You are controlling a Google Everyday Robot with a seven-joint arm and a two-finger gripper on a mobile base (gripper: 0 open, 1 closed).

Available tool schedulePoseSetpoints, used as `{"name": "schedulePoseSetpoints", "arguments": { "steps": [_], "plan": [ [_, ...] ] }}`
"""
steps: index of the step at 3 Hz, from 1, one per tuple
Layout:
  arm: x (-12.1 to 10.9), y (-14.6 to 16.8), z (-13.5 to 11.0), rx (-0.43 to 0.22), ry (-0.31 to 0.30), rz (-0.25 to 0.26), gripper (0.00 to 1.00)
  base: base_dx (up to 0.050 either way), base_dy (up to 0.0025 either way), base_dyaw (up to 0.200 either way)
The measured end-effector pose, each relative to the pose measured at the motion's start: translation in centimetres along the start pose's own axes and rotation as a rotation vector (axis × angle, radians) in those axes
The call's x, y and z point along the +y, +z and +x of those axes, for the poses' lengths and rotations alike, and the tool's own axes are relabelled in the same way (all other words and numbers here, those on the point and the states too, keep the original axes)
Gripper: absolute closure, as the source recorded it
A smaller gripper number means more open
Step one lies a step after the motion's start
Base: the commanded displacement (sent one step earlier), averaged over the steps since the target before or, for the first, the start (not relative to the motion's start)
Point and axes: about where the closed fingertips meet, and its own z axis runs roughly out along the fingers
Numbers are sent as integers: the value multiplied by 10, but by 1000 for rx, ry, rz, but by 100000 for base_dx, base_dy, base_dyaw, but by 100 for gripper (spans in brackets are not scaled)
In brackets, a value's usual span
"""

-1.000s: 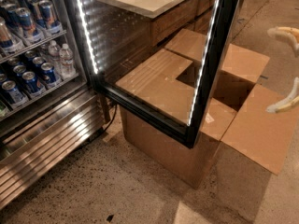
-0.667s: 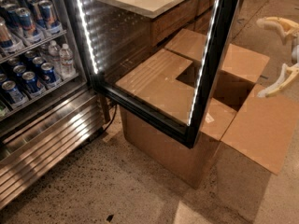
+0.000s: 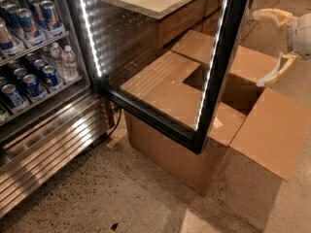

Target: Close right fridge door

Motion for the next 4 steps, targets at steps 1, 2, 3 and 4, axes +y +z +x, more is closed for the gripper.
{"name": "schedulePoseSetpoints", "arguments": {
  "steps": [1,2,3,4],
  "plan": [
    [-4,19,-3,-53,8,-39,0,0,0,0],
    [-5,28,-4,-75,13,-65,0,0,0,0],
    [-9,41,-6,-106,29,-109,0,0,0,0],
    [-13,67,-18,-199,40,-188,19,0,0,0]
  ]
}}
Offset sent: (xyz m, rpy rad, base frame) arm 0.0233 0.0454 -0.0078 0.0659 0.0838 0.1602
